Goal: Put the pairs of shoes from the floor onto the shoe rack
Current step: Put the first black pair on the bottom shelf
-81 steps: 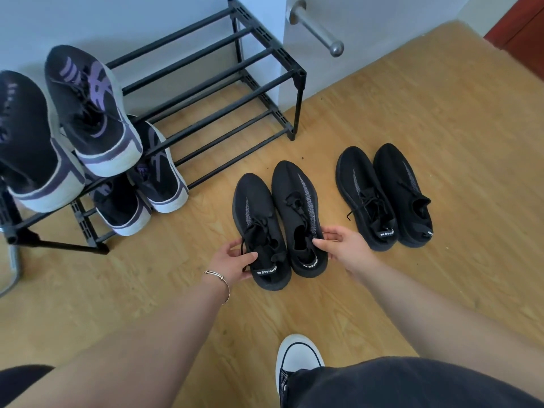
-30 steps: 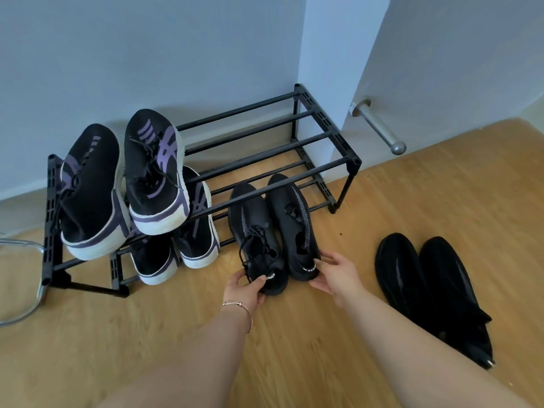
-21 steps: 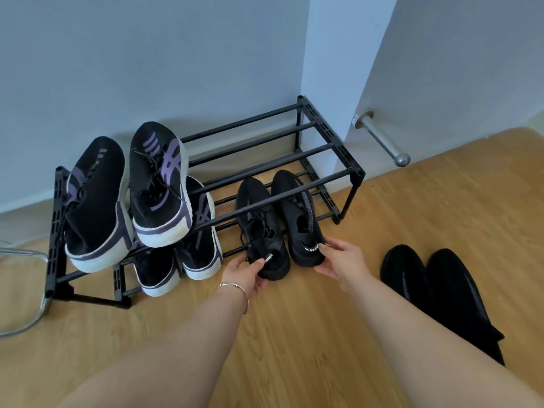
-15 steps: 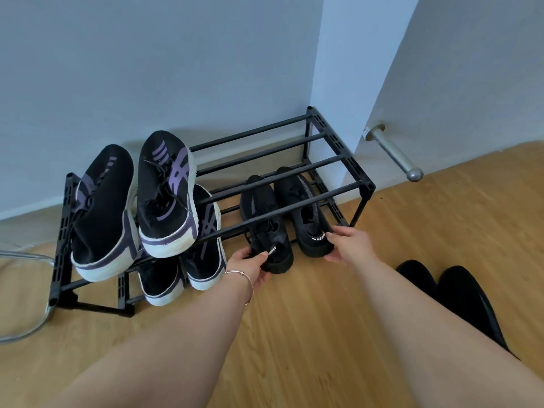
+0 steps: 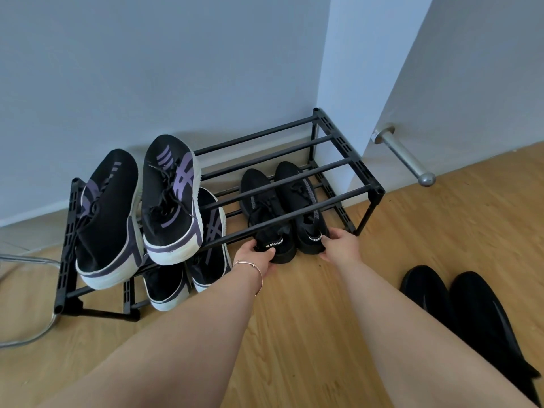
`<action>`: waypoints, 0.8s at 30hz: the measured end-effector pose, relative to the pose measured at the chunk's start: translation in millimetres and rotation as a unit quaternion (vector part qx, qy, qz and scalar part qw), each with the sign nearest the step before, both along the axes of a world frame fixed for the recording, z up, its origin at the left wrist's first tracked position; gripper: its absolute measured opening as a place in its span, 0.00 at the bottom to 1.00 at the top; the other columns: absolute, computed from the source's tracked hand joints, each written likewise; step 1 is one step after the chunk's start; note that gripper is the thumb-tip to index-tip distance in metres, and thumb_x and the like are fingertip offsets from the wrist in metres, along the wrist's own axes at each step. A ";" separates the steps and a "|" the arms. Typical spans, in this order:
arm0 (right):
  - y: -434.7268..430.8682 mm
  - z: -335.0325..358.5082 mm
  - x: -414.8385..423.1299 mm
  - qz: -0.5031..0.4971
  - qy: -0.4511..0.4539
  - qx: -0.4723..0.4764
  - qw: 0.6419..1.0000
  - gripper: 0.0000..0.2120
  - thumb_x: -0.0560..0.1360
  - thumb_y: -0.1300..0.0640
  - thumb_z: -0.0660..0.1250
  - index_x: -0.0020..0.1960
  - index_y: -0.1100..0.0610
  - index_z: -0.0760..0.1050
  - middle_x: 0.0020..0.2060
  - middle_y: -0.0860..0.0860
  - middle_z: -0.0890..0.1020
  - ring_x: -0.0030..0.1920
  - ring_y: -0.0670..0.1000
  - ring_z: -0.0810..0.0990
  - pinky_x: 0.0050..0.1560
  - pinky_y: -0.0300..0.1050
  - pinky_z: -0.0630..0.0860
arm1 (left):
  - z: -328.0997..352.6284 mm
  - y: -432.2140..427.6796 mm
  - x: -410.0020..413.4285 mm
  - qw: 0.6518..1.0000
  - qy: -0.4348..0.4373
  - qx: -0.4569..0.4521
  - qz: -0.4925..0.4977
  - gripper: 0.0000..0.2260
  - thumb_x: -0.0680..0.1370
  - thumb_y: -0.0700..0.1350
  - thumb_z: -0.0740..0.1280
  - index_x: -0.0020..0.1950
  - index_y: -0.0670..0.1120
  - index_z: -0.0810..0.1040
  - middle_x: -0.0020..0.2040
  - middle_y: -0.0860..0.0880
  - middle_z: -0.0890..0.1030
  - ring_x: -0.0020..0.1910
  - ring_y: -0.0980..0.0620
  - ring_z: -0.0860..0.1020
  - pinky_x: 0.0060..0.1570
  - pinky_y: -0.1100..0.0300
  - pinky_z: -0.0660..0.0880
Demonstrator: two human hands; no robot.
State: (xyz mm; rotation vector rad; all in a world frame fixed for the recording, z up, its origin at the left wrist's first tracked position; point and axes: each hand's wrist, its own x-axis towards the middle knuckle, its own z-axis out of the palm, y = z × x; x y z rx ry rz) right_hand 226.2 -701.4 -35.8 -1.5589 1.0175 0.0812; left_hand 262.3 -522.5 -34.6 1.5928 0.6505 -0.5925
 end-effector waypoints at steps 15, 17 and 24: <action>2.9 13.5 -5.1 0.114 0.026 -0.070 0.991 0.28 0.79 0.68 0.59 0.78 0.56 0.60 0.74 0.56 0.70 0.73 0.58 0.69 0.67 0.48 0.67 | 15.1 -3.7 -5.6 0.992 0.003 0.029 -0.125 0.38 0.71 0.49 0.74 0.77 0.51 0.61 0.68 0.50 0.76 0.59 0.50 0.78 0.62 0.49 0.77; 5.8 17.5 -11.6 0.130 0.021 -0.084 0.988 0.29 0.80 0.67 0.60 0.78 0.54 0.59 0.74 0.55 0.69 0.74 0.57 0.68 0.70 0.50 0.66 | 10.8 -2.3 -5.5 0.987 0.006 0.048 -0.156 0.41 0.66 0.56 0.72 0.76 0.55 0.61 0.69 0.52 0.75 0.62 0.49 0.77 0.63 0.48 0.76; 20.7 48.9 -43.7 0.223 -0.009 -0.228 0.948 0.26 0.80 0.61 0.64 0.76 0.56 0.63 0.72 0.55 0.72 0.73 0.57 0.69 0.69 0.49 0.67 | 51.4 1.4 -23.2 0.932 -0.064 0.174 -0.312 0.36 0.78 0.49 0.68 0.81 0.50 0.52 0.78 0.46 0.64 0.73 0.44 0.68 0.66 0.52 0.70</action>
